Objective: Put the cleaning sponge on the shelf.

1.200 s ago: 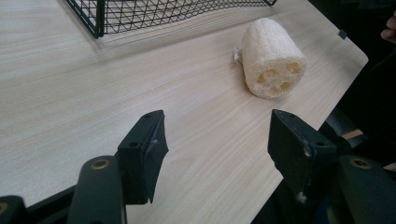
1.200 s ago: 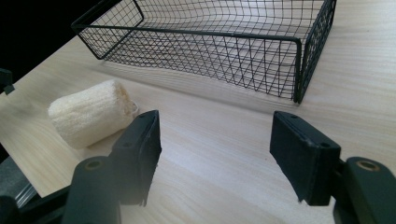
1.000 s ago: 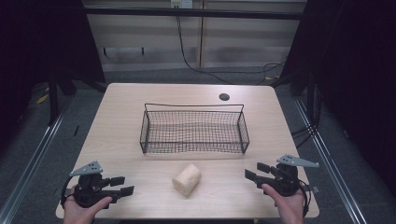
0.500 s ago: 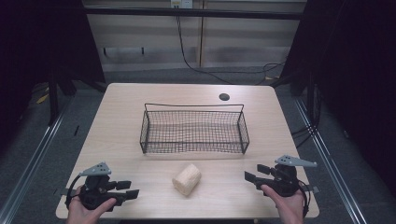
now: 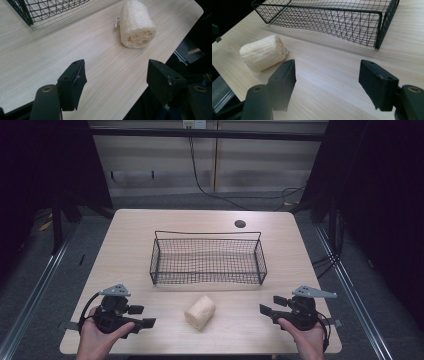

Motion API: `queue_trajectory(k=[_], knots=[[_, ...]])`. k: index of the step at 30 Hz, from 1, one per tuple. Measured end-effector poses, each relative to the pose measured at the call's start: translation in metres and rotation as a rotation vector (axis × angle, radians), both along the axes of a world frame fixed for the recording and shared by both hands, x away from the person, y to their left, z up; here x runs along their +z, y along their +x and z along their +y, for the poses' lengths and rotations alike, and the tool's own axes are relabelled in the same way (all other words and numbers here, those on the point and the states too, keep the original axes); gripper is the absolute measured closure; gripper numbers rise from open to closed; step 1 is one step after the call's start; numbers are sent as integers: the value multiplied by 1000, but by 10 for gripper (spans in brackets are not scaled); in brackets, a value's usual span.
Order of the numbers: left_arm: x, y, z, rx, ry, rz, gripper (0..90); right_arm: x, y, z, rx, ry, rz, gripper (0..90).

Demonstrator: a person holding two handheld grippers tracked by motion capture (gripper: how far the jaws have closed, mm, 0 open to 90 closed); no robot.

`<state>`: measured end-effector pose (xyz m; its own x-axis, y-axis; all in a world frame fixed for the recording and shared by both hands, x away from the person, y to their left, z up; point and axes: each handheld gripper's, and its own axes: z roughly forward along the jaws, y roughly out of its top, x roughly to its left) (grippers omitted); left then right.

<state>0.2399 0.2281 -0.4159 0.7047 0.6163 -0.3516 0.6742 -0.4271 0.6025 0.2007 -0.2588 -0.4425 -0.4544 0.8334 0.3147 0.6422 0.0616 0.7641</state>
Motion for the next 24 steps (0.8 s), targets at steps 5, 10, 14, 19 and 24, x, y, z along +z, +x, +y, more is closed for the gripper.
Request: queue_trajectory(k=[5, 10, 14, 19, 24], knots=[[8, 9, -8, -42, 5, 27, 294, 0, -1, 0, 3, 1, -2, 301], [14, 19, -14, -53, 56, 58, 329, 0, 0, 0, 8, 0, 6, 301], [19, 24, -19, -64, 86, 77, 348, 0, 0, 1, 16, 0, 7, 301], [25, 34, -31, -99, 115, 101, 351, -1, 1, 3, 22, -3, 10, 299], [29, 40, -44, -119, 130, 121, 344, -1, 1, 3, 27, -5, 11, 297]])
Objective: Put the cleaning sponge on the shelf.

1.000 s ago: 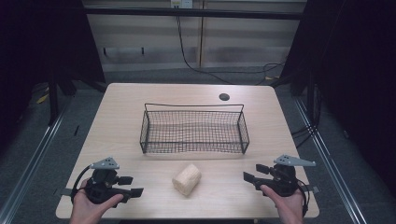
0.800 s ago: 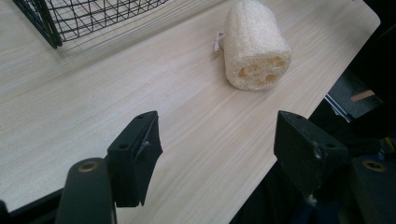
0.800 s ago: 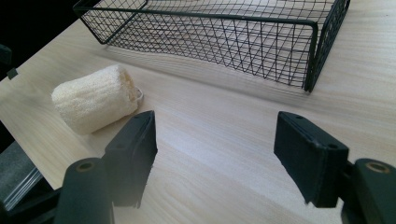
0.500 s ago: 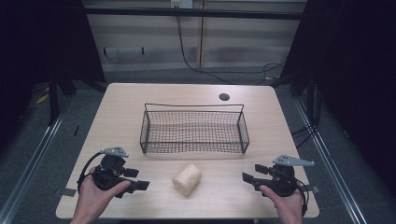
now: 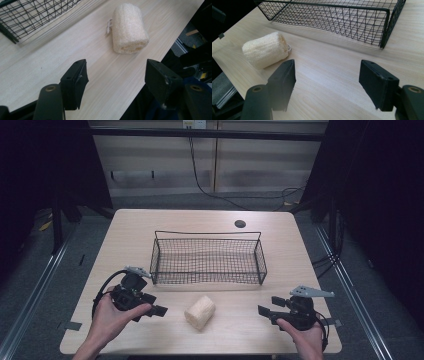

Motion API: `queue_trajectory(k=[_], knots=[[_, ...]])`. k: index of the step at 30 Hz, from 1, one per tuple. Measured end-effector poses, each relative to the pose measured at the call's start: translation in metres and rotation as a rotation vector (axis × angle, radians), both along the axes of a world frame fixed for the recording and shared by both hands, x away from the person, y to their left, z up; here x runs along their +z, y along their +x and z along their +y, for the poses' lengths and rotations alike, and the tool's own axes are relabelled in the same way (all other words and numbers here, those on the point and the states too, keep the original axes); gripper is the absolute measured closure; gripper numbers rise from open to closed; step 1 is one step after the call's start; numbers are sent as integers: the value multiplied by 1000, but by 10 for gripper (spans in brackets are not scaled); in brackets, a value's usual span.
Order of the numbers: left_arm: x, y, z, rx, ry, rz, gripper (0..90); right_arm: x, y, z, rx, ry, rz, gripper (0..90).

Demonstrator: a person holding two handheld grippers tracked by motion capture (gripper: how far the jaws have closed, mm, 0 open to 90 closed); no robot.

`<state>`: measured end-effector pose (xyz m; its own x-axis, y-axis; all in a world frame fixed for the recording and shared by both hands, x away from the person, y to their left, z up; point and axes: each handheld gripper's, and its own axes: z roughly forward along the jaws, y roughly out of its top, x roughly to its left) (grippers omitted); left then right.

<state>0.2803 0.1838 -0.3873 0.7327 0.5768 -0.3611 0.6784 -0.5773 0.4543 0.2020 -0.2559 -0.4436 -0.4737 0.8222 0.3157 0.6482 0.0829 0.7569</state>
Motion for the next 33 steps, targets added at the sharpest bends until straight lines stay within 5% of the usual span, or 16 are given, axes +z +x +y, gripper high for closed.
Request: queue_trajectory(k=[19, 24, 33], knots=[[4, 17, -46, -53, 18, 39, 305, 0, 1, 2, 18, 3, 3, 221], [2, 20, -60, -44, 67, 50, 302, 0, 1, 2, 23, 1, 11, 219], [-6, 25, -75, -76, 86, 85, 319, 0, 2, 3, 31, -5, 15, 220]])
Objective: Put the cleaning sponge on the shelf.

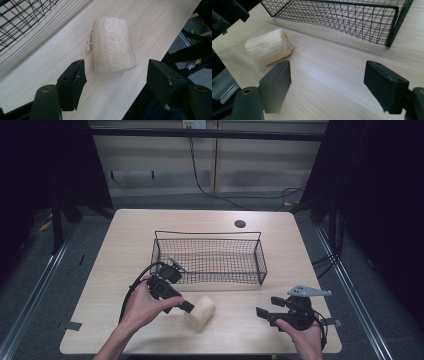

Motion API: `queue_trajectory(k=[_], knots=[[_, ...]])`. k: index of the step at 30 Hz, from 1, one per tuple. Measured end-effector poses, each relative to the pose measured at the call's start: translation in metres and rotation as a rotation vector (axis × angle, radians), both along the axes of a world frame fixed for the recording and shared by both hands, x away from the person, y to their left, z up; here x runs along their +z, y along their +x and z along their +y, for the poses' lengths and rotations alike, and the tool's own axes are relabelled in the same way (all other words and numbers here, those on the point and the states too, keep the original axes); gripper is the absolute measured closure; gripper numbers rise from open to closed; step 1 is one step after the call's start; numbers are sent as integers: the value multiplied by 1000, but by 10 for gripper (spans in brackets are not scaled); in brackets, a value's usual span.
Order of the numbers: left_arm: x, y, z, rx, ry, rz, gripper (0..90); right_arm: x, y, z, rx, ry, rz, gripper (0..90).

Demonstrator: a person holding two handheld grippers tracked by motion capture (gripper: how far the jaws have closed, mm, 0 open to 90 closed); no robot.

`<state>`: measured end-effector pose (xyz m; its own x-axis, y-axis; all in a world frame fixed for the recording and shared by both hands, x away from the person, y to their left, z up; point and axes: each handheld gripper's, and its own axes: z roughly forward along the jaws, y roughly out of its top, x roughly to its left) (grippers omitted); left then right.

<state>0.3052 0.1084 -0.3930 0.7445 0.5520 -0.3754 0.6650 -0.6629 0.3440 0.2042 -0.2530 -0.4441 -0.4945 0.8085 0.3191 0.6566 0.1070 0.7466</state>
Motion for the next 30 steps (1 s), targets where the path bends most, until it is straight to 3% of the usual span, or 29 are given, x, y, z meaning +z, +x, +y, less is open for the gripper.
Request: queue_trajectory(k=[4, 13, 18, 22, 30], knots=[[0, 3, -5, -5, 0, 14, 322, 0, 0, 0, 0, 2, 2, 219], [-2, 8, -24, -50, 52, 19, 298, -1, 1, 0, 0, -3, 12, 217], [-4, 11, -31, -45, 70, 42, 303, -1, 0, 1, 3, -4, 13, 217], [-8, 16, -33, -32, 106, 34, 277, -1, 0, 1, 6, -4, 14, 217], [-23, 24, -45, -34, 152, 73, 267, -1, 1, 1, 10, -7, 14, 216]])
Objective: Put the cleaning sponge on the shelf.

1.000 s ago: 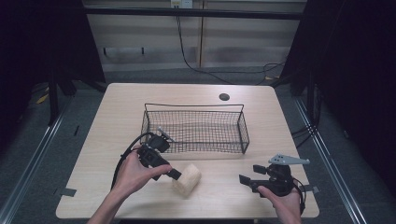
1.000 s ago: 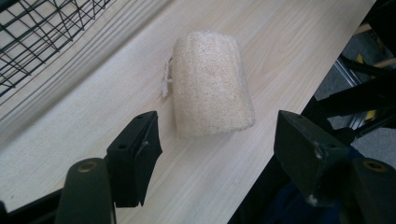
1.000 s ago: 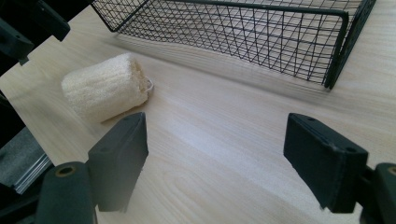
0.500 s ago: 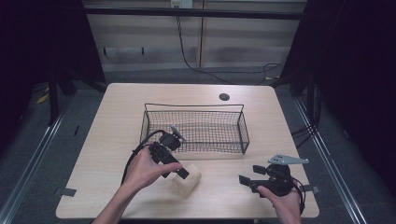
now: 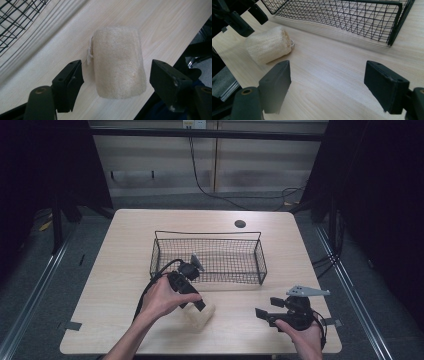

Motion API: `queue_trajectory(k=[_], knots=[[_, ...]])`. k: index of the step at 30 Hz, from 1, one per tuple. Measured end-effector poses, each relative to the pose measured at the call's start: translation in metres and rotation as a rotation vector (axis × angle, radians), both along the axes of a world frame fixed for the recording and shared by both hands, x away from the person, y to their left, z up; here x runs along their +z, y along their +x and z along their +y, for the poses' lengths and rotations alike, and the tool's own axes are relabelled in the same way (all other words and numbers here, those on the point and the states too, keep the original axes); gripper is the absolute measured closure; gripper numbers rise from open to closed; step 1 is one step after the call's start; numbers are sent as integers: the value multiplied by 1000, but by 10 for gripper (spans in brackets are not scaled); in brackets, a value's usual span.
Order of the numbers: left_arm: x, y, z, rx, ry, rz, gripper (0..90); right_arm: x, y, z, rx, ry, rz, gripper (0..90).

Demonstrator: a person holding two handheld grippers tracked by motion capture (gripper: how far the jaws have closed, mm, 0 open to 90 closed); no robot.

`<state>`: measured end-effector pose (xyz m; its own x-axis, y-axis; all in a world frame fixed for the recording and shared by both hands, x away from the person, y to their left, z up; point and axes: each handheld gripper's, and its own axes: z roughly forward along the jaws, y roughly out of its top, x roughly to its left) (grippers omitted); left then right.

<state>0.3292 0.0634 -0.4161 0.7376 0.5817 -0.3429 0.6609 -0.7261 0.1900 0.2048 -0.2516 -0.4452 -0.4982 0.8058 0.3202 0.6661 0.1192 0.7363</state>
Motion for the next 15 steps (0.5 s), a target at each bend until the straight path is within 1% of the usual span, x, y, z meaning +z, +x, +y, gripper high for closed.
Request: queue_trajectory(k=[1, 3, 5, 6, 7, 9, 11, 13, 14, 15], knots=[[-1, 0, -2, 1, 10, 1, 268, 0, 0, 0, 0, 0, 2, 216], [-3, 1, -5, -4, 15, 9, 267, 0, 0, 0, 0, 0, 4, 216], [-4, 1, -9, -15, 34, 10, 268, 0, 0, 0, 1, 0, 3, 216], [-4, 0, -11, -12, 39, 9, 268, 0, 0, 0, 1, -1, 5, 215], [-5, 0, -13, -26, 56, 4, 269, 0, 0, 0, 0, 0, 6, 215], [-7, -1, -16, -32, 71, 4, 273, 0, 0, 0, 1, -2, 4, 214], [-10, -1, -19, -36, 92, 2, 278, 0, 0, 0, 1, -1, 6, 215], [-15, -1, -21, -30, 98, 15, 275, 0, 0, 0, 0, -2, 7, 215], [-17, -1, -22, -27, 100, 15, 275, 0, 0, 0, 0, -1, 7, 214], [-18, 0, -23, -34, 109, 19, 277, 0, 0, 0, 0, -2, 7, 215]])
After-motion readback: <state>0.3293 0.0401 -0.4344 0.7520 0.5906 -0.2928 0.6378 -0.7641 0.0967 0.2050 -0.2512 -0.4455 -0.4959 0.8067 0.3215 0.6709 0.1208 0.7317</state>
